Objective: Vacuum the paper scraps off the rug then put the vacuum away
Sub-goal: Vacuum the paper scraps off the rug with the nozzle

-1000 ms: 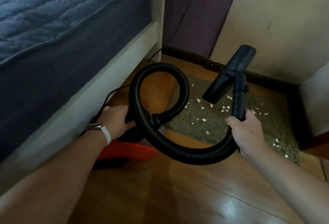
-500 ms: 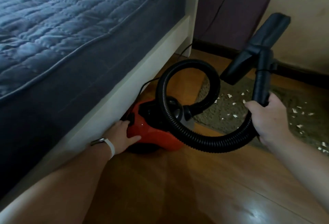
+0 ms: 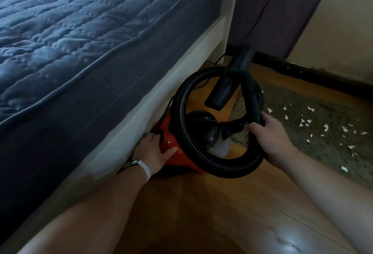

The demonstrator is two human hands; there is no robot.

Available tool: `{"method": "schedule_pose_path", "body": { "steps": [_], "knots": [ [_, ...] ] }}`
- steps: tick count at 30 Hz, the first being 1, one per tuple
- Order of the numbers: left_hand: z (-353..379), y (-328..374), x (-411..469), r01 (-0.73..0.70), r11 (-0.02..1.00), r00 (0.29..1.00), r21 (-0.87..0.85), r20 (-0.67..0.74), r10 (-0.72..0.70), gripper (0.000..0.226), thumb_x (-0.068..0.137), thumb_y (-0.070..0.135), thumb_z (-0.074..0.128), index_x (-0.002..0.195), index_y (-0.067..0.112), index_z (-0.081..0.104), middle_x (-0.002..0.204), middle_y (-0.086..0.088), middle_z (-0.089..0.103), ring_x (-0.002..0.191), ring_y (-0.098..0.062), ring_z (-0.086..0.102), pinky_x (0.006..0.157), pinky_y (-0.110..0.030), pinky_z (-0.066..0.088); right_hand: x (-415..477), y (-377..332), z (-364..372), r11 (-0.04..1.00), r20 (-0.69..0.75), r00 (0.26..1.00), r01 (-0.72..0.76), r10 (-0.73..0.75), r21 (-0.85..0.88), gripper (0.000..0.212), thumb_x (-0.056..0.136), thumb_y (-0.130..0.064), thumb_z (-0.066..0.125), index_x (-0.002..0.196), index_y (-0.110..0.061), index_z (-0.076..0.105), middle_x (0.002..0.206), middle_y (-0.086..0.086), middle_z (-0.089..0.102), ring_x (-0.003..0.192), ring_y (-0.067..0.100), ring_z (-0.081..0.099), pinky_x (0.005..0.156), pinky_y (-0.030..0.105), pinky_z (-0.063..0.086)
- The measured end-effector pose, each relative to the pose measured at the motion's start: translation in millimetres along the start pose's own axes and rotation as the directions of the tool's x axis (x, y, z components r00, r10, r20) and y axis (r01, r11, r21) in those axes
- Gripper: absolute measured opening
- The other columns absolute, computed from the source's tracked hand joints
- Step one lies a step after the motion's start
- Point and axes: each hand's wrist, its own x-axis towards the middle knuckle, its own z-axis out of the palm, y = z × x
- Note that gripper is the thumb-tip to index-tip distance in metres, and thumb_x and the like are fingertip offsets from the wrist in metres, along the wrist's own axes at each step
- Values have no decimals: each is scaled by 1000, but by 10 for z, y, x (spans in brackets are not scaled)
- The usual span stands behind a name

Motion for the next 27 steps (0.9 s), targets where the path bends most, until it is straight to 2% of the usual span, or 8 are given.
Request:
{"method": "schedule_pose_path", "body": {
  "steps": [4,6,8,11,13,19,25,27],
  "knots": [
    [51,-16,66,-10,1000,998,4,-68,10,81,83,68,56,142,14,47,143,-8,44,128,-24,45,104,-40,42,72,102,99,999,21,1000,17,-17,-28,22,89,0,60,100,-18,60,65,16,56,54,28,55,58,43,49],
    [73,2,121,17,999,993,47,-119,-11,61,82,61,63,123,16,61,129,-5,54,116,-23,52,93,-36,47,101,142,148,997,35,999,35,-33,-68,23,88,-1,61,97,-22,60,67,14,56,55,27,56,58,42,50],
    [79,42,176,78,992,983,101,-175,-59,48,78,63,66,99,20,65,114,-1,59,103,-20,56,82,-33,48,147,196,191,995,44,998,41,-37,-96,23,87,-2,62,98,-22,60,68,13,57,57,26,56,58,43,51],
    [71,82,218,119,986,980,119,-175,-97,65,66,85,60,84,22,62,100,1,59,93,-18,57,75,-32,49,222,256,247,990,51,998,39,-32,-136,21,87,-4,63,103,-17,60,71,13,59,57,24,58,58,43,53],
    [42,116,217,110,986,984,126,-153,-91,78,61,93,51,88,22,62,100,-2,58,96,-21,57,78,-34,48,274,290,287,989,56,998,41,-33,-143,18,89,-7,65,105,-14,59,74,14,60,55,21,61,55,41,55],
    [19,173,196,104,985,990,134,-106,-90,101,61,96,44,133,26,49,127,-10,54,121,-31,49,99,-46,43,375,425,471,978,88,996,29,-11,-209,8,97,-23,60,99,-16,58,73,10,60,49,17,64,54,43,57],
    [-2,220,143,104,981,992,162,-94,-89,94,70,92,41,141,30,41,136,-6,49,125,-29,41,101,-48,34,424,512,491,980,110,994,17,5,-201,5,98,-23,59,95,-24,55,73,8,61,50,16,64,50,35,55],
    [-12,221,125,94,983,992,157,-94,-80,92,70,91,41,141,32,40,137,-4,48,125,-29,41,101,-48,33,416,525,507,984,113,994,17,3,-176,6,98,-22,59,94,-25,56,71,8,61,53,21,65,53,40,56]
  ]
}}
